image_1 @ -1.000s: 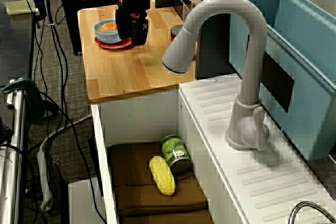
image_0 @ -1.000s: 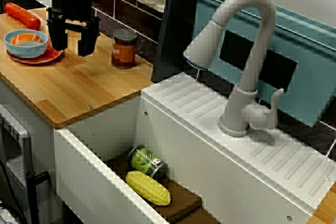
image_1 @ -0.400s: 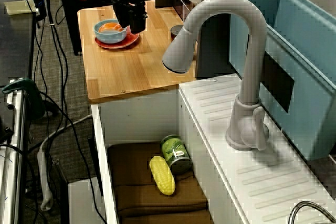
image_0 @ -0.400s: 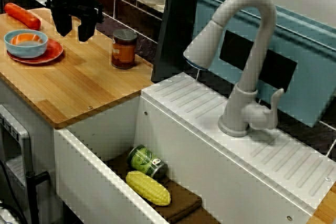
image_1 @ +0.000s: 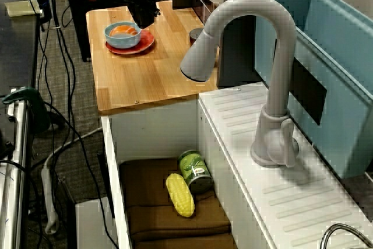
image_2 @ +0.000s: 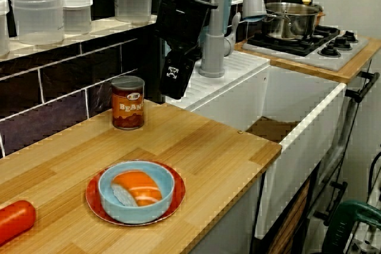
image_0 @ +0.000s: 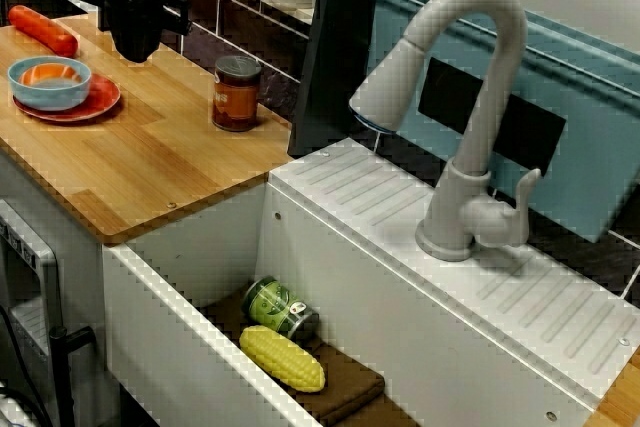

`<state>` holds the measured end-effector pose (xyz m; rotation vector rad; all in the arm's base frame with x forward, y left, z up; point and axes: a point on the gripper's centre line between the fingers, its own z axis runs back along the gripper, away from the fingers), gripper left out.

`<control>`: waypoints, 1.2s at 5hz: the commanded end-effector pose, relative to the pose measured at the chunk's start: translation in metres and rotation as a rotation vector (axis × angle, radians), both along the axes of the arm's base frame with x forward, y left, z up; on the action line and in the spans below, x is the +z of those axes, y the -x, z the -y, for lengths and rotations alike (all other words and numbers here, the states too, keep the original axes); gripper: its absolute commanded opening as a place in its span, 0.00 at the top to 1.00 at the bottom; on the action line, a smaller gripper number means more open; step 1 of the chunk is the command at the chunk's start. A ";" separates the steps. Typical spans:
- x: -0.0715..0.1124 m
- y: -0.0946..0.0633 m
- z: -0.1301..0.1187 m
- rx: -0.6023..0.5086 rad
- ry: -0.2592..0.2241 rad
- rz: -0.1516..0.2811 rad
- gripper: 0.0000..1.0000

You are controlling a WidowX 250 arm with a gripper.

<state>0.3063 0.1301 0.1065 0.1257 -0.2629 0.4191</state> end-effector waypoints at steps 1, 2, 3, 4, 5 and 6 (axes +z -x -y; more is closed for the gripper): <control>-0.011 -0.012 -0.020 0.044 -0.043 0.077 1.00; -0.016 -0.016 -0.024 0.089 -0.034 0.116 1.00; -0.020 -0.021 -0.035 0.182 0.008 0.168 1.00; -0.025 -0.024 -0.042 0.233 0.037 0.190 1.00; -0.029 -0.026 -0.044 0.267 0.046 0.222 1.00; -0.031 -0.033 -0.049 0.292 0.070 0.249 1.00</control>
